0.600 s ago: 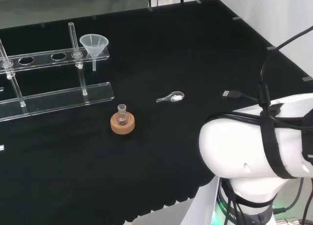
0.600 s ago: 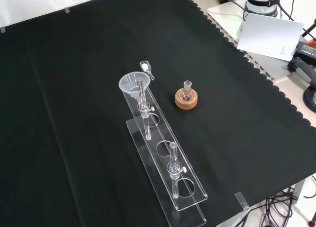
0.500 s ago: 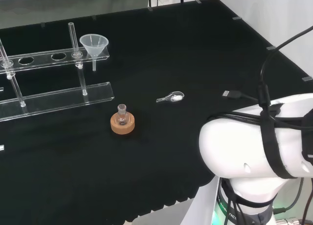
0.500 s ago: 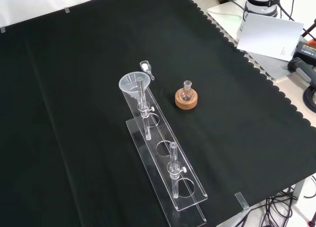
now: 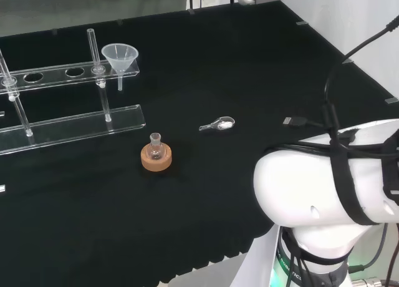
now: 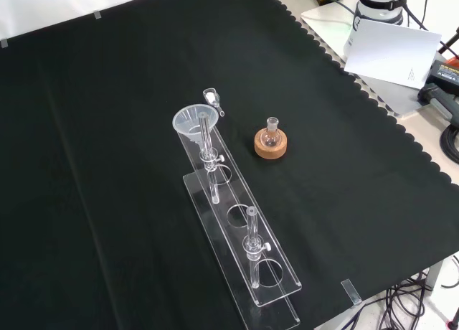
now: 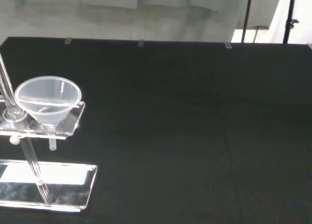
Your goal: Pick up the funnel from the transparent funnel stand.
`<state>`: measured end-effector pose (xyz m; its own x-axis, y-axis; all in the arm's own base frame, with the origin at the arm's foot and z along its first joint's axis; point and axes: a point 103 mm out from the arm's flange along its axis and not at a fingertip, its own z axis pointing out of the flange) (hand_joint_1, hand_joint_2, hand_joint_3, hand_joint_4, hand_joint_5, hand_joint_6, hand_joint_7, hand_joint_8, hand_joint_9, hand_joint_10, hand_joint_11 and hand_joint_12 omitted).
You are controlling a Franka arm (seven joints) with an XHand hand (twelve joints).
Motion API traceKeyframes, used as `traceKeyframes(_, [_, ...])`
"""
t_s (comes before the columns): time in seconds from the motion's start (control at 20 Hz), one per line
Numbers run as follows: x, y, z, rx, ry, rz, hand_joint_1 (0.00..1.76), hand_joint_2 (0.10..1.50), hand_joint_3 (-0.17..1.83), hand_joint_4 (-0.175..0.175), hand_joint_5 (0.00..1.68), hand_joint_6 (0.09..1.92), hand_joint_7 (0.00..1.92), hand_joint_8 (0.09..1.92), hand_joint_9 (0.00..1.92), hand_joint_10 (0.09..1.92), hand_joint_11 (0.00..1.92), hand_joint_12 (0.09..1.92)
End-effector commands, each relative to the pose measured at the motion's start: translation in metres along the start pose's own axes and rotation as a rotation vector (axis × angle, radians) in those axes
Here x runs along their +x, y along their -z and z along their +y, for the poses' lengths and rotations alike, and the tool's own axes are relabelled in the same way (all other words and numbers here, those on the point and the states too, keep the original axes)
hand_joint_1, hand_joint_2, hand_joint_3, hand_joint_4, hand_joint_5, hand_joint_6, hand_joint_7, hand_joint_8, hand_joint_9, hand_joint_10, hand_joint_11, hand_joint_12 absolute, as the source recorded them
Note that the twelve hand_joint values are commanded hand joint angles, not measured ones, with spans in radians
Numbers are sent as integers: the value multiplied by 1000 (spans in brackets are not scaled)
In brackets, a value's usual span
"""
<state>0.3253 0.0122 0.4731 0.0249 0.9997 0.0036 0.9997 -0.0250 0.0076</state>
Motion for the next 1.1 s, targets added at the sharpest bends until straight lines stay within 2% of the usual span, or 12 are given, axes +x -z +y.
traceKeyframes(0.05, [11,1,35,51,109,33,395,575,76,27,0,87,0,87,0,87,0,87])
traceKeyframes(0.4, [47,-10,73,123,186,22,475,589,68,23,0,87,0,87,0,87,3,87])
traceKeyframes(0.5, [56,-15,83,143,206,5,480,590,66,22,0,87,0,87,0,87,6,87])
traceKeyframes(0.55, [59,-18,89,153,209,-24,483,590,65,22,0,87,0,87,0,87,9,87])
traceKeyframes(0.75, [61,-31,105,215,239,-95,508,602,66,22,0,87,0,87,0,87,13,87])
traceKeyframes(0.9, [62,-37,113,242,267,-78,525,605,62,16,0,87,0,87,0,87,24,87])
traceKeyframes(0.95, [61,-38,115,245,274,-66,530,622,29,6,0,87,10,87,0,87,17,150])
traceKeyframes(1.05, [61,-41,119,264,278,-42,552,637,-11,-14,0,87,104,87,13,87,4,621])
traceKeyframes(1.1, [61,-42,121,273,283,-38,568,638,-17,-23,0,87,169,114,77,87,2,875])
